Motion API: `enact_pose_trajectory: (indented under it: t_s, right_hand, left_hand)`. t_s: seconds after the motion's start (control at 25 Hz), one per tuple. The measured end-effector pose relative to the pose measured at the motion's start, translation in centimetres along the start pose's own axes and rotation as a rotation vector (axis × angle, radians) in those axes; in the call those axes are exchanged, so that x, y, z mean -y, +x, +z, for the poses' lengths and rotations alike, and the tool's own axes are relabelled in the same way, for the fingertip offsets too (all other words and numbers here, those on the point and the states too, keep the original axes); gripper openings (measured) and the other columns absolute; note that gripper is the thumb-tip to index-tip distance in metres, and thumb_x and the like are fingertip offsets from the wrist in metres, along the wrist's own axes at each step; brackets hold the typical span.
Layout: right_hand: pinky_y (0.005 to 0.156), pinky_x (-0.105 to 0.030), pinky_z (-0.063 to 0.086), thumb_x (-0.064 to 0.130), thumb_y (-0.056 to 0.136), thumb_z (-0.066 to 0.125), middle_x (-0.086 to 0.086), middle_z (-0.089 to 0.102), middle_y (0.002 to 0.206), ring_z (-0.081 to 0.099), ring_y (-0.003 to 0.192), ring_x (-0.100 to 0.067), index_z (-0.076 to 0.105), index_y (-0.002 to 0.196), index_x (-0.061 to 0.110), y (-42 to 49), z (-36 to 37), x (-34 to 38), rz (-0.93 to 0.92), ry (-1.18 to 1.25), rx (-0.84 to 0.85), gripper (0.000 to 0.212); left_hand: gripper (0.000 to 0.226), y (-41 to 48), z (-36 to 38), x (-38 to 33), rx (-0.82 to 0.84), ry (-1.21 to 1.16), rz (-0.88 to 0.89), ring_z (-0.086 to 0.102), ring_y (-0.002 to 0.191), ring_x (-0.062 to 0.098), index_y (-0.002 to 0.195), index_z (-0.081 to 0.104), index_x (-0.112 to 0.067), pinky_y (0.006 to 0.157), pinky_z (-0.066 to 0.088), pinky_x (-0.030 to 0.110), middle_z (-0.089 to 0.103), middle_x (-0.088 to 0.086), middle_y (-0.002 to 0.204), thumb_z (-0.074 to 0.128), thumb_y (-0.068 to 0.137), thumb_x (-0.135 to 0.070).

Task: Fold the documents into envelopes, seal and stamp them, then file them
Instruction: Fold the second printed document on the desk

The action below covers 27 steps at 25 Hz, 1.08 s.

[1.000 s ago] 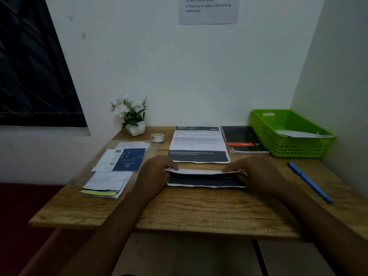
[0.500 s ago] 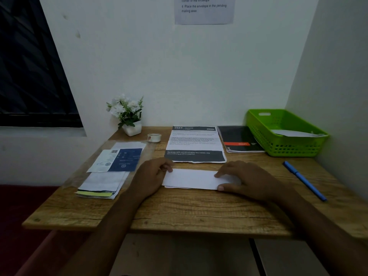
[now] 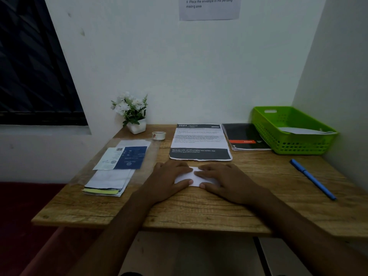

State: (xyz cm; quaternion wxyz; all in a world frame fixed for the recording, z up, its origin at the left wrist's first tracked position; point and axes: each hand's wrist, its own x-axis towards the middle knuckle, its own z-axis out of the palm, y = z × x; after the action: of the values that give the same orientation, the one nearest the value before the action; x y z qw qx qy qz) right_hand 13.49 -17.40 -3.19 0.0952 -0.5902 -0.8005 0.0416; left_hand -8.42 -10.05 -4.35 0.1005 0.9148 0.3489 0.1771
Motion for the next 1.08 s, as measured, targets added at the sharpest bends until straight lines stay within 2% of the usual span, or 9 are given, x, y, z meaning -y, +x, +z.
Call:
enact_pose_trajectory:
  t_s: [0.28, 0.44, 0.52, 0.6, 0.72, 1.08]
  right_hand:
    - [0.110, -0.037, 0.016, 0.063, 0.091, 0.033, 0.028, 0.024, 0.152, 0.020, 0.138, 0.004, 0.029, 0.143, 0.049, -2.7, -1.5, -4.0, 0.025, 0.023, 0.052, 0.054]
    - [0.110, -0.033, 0.012, 0.063, 0.090, 0.032, 0.030, 0.023, 0.150, 0.018, 0.139, 0.007, 0.029, 0.143, 0.049, -3.9, -1.9, -5.9, 0.069, 0.029, 0.028, 0.055]
    - [0.111, -0.033, 0.012, 0.065, 0.089, 0.035, 0.030, 0.026, 0.150, 0.020, 0.138, 0.008, 0.031, 0.140, 0.050, -4.5, -1.8, -7.1, 0.100, 0.054, 0.000, 0.053]
    - [0.116, -0.039, 0.016, 0.069, 0.087, 0.037, 0.029, 0.030, 0.148, 0.022, 0.138, 0.008, 0.035, 0.139, 0.050, -4.9, -1.5, -7.9, 0.120, 0.085, -0.038, 0.055]
    - [0.116, -0.046, 0.020, 0.064, 0.088, 0.040, 0.026, 0.036, 0.148, 0.026, 0.138, 0.006, 0.038, 0.139, 0.046, -5.0, -1.2, -7.9, 0.144, 0.096, -0.078, 0.054]
    - [0.114, -0.043, 0.024, 0.048, 0.093, 0.048, 0.019, 0.046, 0.142, 0.038, 0.131, -0.002, 0.045, 0.135, 0.041, -5.3, -1.5, -7.3, 0.185, 0.097, -0.165, 0.042]
  left_hand:
    - [0.047, -0.3, -0.4, 0.7, -0.049, -0.010, -0.063, 0.039, 0.122, 0.007, 0.122, 0.056, -0.035, 0.099, 0.031, 0.038, 0.050, -0.013, 0.128, 0.040, 0.083, -0.057]
    - [0.049, -0.5, -0.7, 1.0, -0.064, -0.033, -0.082, 0.040, 0.120, 0.007, 0.117, 0.058, -0.034, 0.098, 0.033, 0.039, 0.052, -0.013, 0.126, 0.039, 0.081, -0.060]
    - [0.047, -0.5, -0.7, 1.0, -0.061, -0.043, -0.093, 0.040, 0.121, 0.007, 0.116, 0.058, -0.034, 0.099, 0.033, 0.040, 0.052, -0.013, 0.126, 0.041, 0.081, -0.058]
    - [0.045, -0.4, -0.7, 0.8, -0.059, -0.050, -0.099, 0.040, 0.120, 0.007, 0.115, 0.058, -0.033, 0.099, 0.033, 0.040, 0.052, -0.013, 0.125, 0.042, 0.080, -0.057]
    - [0.046, -0.3, -0.8, 0.8, -0.056, -0.060, -0.103, 0.041, 0.119, 0.006, 0.114, 0.059, -0.033, 0.099, 0.034, 0.039, 0.052, -0.012, 0.124, 0.043, 0.079, -0.058]
    - [0.042, -0.4, -0.8, 1.1, -0.038, -0.112, -0.079, 0.040, 0.119, 0.003, 0.112, 0.057, -0.037, 0.102, 0.032, 0.037, 0.052, -0.015, 0.122, 0.048, 0.078, -0.060]
